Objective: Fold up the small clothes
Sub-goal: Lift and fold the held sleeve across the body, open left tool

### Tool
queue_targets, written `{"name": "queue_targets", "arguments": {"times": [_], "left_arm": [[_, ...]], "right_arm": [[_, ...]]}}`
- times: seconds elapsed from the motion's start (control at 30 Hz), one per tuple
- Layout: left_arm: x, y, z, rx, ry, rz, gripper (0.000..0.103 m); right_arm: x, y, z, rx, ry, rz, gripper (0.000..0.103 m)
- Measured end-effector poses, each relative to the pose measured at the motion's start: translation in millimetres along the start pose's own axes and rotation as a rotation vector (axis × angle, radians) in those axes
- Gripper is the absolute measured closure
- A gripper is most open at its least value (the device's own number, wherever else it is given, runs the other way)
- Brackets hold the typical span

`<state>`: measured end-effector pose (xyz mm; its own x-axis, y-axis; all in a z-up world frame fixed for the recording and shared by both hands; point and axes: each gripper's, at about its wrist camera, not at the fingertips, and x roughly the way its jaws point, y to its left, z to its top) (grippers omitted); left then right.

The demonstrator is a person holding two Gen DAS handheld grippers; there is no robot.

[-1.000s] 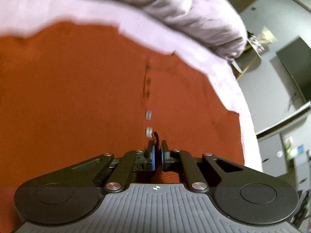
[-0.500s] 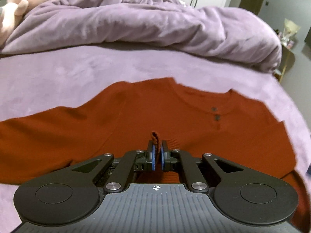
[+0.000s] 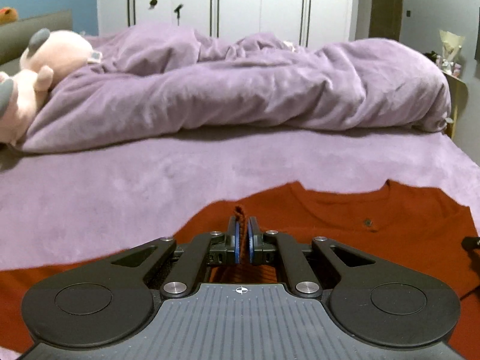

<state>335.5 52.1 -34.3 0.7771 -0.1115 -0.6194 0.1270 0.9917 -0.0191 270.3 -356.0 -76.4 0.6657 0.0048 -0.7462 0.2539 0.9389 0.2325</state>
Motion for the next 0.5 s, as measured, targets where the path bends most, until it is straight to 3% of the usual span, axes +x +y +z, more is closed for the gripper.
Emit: {"name": "queue_targets", "arguments": {"times": [0.03, 0.1, 0.13, 0.23, 0.33, 0.4, 0.5], "left_arm": [[2.9, 0.0, -3.7, 0.009, 0.010, 0.004, 0.096], [7.6, -1.3, -10.5, 0.034, 0.022, 0.019, 0.096], [10.0, -2.3, -12.7, 0.042, 0.026, 0.025, 0.096], [12.5, -3.0, -16.2, 0.048, 0.014, 0.045, 0.096], [11.9, -7.0, -12.7, 0.033, -0.028, 0.055, 0.096], [14.8, -13.1, -12.3, 0.044, -0.054, 0.087, 0.095], [27.0, -13.7, -17.2, 0.047, 0.008, 0.129, 0.093]], "right_arm": [[1.5, 3.8, 0.3, -0.023, -0.006, -0.007, 0.063], [5.8, 11.3, 1.3, -0.079, -0.008, -0.013, 0.075], [6.7, 15.5, 1.2, -0.108, -0.017, -0.011, 0.091], [5.3, 29.6, 3.4, -0.177, -0.049, -0.053, 0.093], [0.7, 33.9, 6.3, -0.194, -0.136, -0.122, 0.096], [7.1, 30.0, 7.9, -0.173, -0.127, -0.153, 0.096], [6.9, 28.8, 2.8, -0.169, -0.109, -0.167, 0.091]]}}
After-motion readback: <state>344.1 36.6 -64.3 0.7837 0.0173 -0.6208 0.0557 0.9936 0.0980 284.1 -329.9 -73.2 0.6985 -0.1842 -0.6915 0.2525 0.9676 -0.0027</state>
